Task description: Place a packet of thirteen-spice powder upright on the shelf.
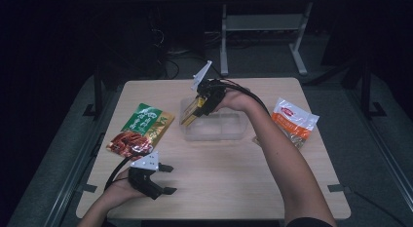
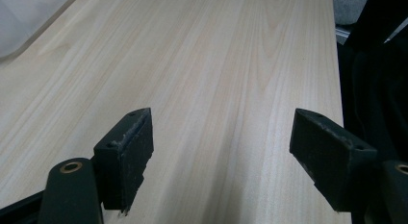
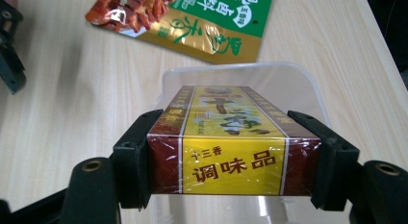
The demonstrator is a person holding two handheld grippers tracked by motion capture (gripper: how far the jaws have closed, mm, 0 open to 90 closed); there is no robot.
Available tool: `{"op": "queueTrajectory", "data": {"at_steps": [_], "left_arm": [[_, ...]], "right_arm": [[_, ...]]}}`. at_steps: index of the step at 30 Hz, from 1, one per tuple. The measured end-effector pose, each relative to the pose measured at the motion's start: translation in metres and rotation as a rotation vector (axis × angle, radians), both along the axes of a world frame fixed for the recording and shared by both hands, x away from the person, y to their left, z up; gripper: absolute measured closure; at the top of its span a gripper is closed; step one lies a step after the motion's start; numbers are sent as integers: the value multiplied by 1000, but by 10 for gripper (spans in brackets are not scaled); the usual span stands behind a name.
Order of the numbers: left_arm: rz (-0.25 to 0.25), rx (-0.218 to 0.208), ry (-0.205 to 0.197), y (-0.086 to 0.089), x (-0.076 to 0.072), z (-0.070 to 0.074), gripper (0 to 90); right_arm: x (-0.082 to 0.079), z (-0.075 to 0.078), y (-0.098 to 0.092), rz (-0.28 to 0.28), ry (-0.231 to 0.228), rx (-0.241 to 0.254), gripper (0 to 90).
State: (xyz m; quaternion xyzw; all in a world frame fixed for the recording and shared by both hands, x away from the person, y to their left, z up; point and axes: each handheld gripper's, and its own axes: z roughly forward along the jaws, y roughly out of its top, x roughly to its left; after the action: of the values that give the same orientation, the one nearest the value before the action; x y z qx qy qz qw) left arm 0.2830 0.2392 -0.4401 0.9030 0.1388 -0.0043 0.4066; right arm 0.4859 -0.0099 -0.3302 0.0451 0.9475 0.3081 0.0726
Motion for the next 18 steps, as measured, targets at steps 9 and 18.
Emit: {"op": "queueTrajectory", "data": {"at_steps": [9, 18], "left_arm": [[-7, 3, 5, 0, 0, 0, 229], [-11, 7, 7, -1, -1, -1, 229]], "right_arm": [[3, -2, 5, 2, 1, -10, 311], [3, -2, 11, 2, -7, 3, 311]]}}
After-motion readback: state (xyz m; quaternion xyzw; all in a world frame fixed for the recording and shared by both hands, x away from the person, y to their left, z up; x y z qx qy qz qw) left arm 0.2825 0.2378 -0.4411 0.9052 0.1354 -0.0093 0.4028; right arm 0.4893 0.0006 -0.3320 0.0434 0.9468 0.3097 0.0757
